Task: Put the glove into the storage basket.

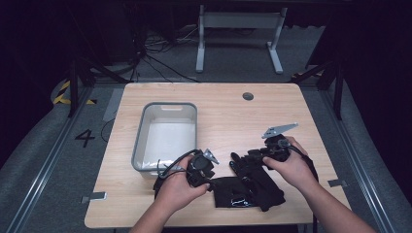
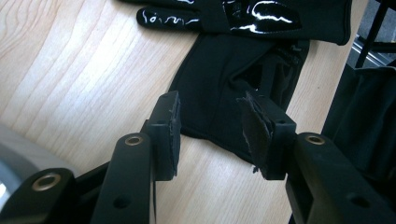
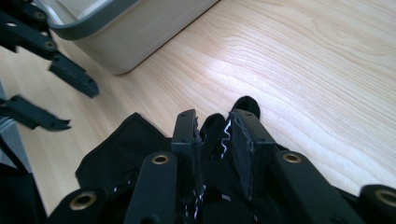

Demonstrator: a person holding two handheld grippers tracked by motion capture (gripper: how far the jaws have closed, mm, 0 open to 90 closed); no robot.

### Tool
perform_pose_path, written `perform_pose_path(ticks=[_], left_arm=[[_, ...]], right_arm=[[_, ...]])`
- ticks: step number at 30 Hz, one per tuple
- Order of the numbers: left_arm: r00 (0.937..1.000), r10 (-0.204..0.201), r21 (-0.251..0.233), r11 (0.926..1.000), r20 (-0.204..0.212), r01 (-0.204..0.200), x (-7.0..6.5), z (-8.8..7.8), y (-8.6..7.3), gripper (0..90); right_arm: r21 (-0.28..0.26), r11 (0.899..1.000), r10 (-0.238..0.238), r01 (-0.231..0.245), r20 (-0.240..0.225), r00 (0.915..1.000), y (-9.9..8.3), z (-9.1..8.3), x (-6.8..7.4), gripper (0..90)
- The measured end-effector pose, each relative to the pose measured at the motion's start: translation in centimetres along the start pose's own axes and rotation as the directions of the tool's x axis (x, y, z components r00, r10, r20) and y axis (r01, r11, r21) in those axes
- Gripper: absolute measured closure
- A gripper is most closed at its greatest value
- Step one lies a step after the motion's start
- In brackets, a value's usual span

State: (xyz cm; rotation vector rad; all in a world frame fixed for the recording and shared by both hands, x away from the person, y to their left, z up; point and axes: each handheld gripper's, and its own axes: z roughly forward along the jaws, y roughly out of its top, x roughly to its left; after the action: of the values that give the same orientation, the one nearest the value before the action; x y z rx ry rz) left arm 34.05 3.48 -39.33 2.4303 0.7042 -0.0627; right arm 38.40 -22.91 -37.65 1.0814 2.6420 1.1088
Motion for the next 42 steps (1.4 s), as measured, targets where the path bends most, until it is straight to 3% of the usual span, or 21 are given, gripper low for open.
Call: perform_pose_path(ticks=[7,13,17,24,29,33,38,42], left_arm=[[0.9997,-0.023,-0.001,0.9997,-0.011,0.023,0.1,-0.4,-0.9,57.9],[0.9991,-0.038,-0.004,0.9993,-0.018,0.038,0.0,-0.5,-1.3,57.9],[0.9989,-0.042,-0.004,0.9991,-0.020,0.042,0.0,-0.6,-1.5,57.9],[0.9993,-0.035,0.001,0.9994,-0.016,0.035,-0.1,-0.4,-1.4,57.9],[0.9997,-0.023,0.010,0.9997,-0.012,0.024,-0.3,-0.3,-1.3,57.8],[0.9997,-0.023,0.008,0.9997,-0.012,0.023,-0.2,-0.2,-1.2,57.8],[0.9999,-0.014,0.015,0.9998,-0.004,0.014,-0.4,0.1,-1.0,57.8],[1.0000,-0.008,0.021,0.9997,0.001,0.008,-0.5,0.4,-0.9,57.8]], right_arm=[[0.077,0.997,-0.033,0.032,0.002,0.9995,1.2,3.6,0.1,71.3],[0.170,0.985,-0.044,0.042,0.004,0.9990,1.5,6.6,0.1,70.3],[0.191,0.981,-0.031,0.031,0.002,0.9995,1.5,7.9,-0.1,70.1],[0.210,0.977,-0.021,0.017,0.017,0.9996,1.3,8.7,-0.2,68.3],[0.245,0.967,-0.080,0.064,0.057,0.9951,1.1,9.3,0.3,69.7],[0.258,0.962,-0.113,0.088,0.083,0.9901,1.1,9.5,0.6,77.6],[0.253,0.965,-0.098,0.074,0.084,0.9917,1.0,9.1,0.4,82.8],[0.220,0.974,-0.074,0.054,0.082,0.9939,1.2,7.8,0.3,83.6]])
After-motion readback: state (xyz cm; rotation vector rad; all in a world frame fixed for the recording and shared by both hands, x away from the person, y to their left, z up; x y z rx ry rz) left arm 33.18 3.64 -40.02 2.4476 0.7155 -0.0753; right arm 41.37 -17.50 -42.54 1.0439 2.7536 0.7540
